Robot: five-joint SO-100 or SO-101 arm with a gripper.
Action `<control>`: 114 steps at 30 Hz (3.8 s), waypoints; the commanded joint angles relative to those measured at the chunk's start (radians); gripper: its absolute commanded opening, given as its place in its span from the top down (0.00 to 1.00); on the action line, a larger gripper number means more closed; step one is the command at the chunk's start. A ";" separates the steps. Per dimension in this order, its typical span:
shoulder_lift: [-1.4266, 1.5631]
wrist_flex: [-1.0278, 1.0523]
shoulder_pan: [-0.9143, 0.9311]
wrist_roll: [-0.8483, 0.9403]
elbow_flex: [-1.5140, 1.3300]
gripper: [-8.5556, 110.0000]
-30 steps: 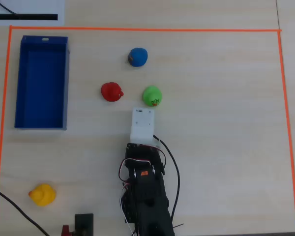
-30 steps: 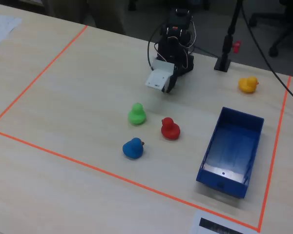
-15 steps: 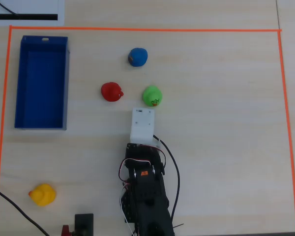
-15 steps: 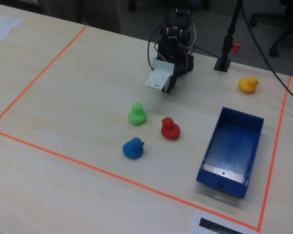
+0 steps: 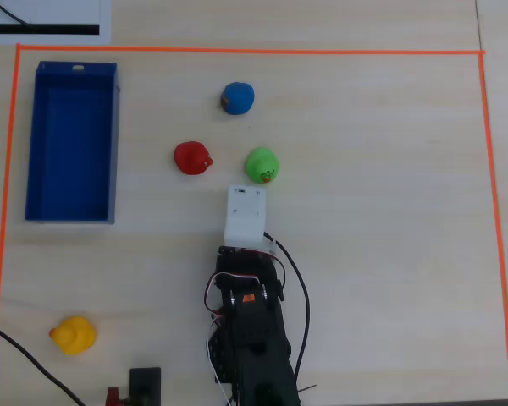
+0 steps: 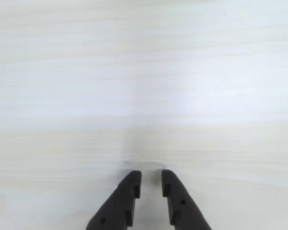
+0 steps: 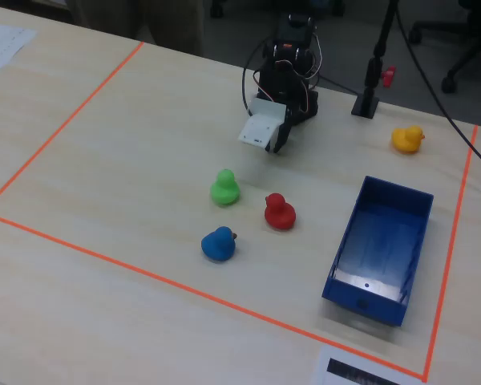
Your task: Grasp yellow duck and put it into box.
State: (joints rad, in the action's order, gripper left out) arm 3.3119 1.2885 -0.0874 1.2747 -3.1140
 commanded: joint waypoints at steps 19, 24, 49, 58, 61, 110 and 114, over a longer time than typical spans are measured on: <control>-0.002 0.020 -0.002 -0.009 0.003 0.90; -0.002 0.020 -0.002 -0.009 0.003 0.90; -0.002 0.020 -0.002 -0.009 0.003 0.90; -0.002 0.020 -0.002 -0.009 0.003 0.90; -0.002 0.020 -0.002 -0.009 0.003 0.90; -0.785 0.471 -0.288 -0.104 1.233 0.72; -0.811 0.469 -0.451 -0.224 1.243 0.69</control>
State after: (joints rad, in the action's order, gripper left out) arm 2.5096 1.7395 -0.4080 1.1367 -1.9129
